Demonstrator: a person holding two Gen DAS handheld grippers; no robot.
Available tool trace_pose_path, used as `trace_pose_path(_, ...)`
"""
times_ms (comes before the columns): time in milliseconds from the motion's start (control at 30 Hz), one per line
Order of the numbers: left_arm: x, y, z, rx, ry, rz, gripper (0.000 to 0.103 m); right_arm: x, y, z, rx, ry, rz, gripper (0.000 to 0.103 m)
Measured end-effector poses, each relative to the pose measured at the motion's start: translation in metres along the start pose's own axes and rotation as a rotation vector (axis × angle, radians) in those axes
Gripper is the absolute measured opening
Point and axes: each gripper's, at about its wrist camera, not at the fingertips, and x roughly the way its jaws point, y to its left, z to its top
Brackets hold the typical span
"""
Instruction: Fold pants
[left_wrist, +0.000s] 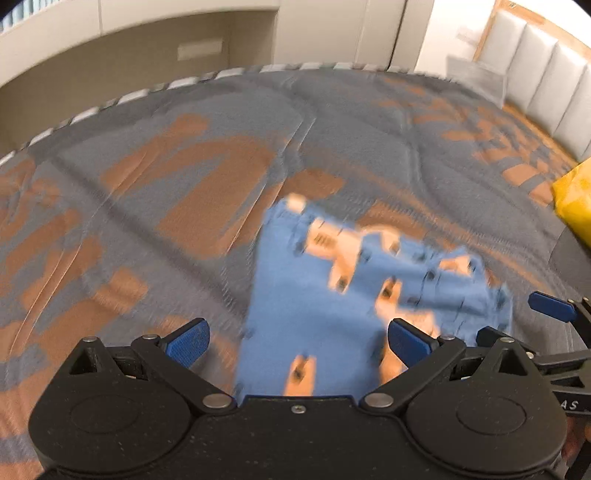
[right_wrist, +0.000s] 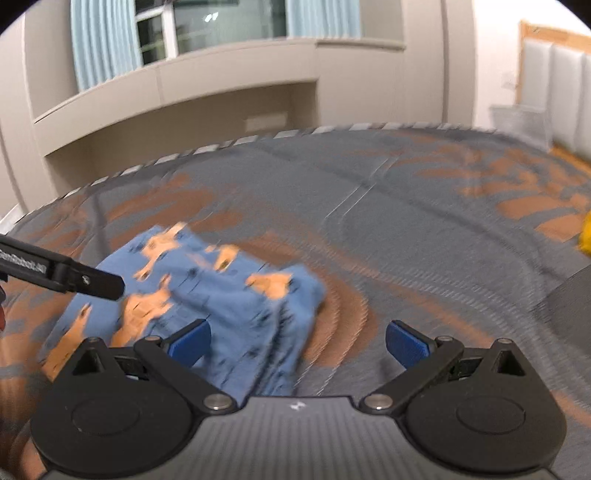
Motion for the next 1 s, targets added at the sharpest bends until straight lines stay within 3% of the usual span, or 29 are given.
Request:
trace_pose_path(167,0.003,0.016,-0.016,0.006,0.141,0.052,0.102,0.007,0.01,-0.008,-0.043,0.128,0.011,0.103)
trace_pose_path(267,0.01,0.025,-0.021,-0.033,0.186,0.09,0.102,0.006,0.003,-0.01,0.022,0.149,0.038,0.103)
trace_pose_path(533,-0.008,0.02,-0.015,-0.025,0.041,0.058,0.102,-0.003,-0.016,-0.005,0.103,0.029,0.062,0.103)
trace_pose_path(833,0.006,0.024,-0.007,-0.085,0.03,0.002,0.102,0.006,-0.02,-0.004,0.082,-0.054,0.118,0.103)
trace_pose_path(1000,0.02,0.033,-0.004,-0.131,0.041,-0.019,0.102,0.02,-0.031,-0.002,0.137,-0.039,0.175,0.103)
